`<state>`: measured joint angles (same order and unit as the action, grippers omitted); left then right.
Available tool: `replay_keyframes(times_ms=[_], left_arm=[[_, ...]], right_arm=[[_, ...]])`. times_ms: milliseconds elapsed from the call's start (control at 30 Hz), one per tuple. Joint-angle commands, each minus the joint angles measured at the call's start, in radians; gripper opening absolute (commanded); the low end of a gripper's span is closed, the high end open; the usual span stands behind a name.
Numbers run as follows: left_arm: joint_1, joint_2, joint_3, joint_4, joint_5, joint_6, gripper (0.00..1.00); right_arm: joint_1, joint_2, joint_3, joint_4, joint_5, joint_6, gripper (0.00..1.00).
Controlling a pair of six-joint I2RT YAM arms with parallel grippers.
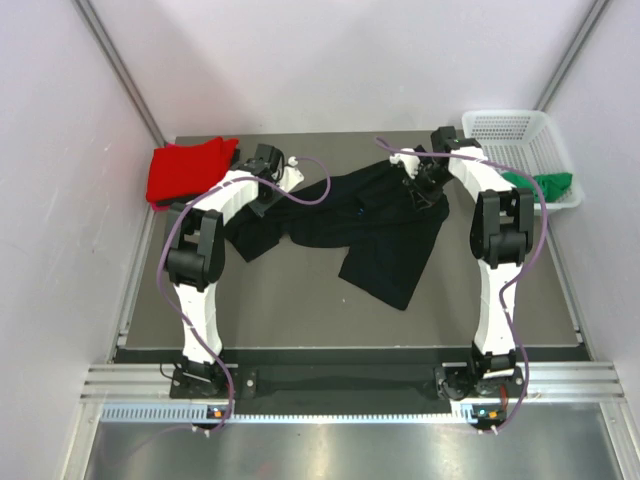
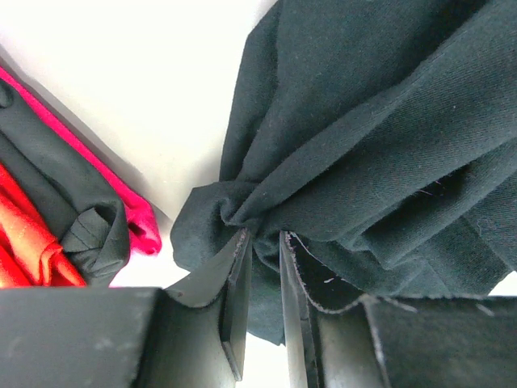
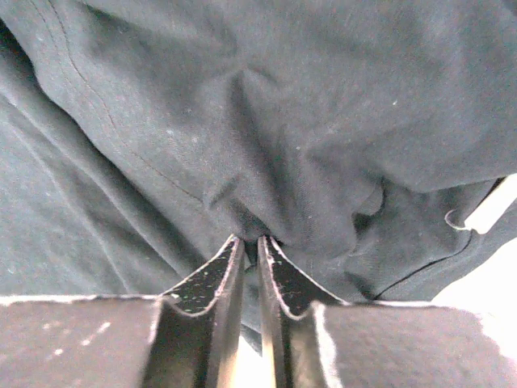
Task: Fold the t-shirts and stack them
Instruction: Flatten the tshirt out
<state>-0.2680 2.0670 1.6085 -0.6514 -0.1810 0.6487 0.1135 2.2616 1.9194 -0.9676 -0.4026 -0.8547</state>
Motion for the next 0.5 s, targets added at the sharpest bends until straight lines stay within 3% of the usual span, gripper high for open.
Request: replay_keyframes(times_ms=[0,467], left_arm=[[-0.002,-0.027,0.016,-0.001,-0.008,-0.014,0.26],[0.001,-0.044,0.008,0.022,-0.037,-0.003,0.25]], right_arm=[[-0.005,-0.063,0.084,0.004,-0.076,0.034,0.11],[0.009,-0.136,0.191,0.072,-0.153,0.192,0.01]])
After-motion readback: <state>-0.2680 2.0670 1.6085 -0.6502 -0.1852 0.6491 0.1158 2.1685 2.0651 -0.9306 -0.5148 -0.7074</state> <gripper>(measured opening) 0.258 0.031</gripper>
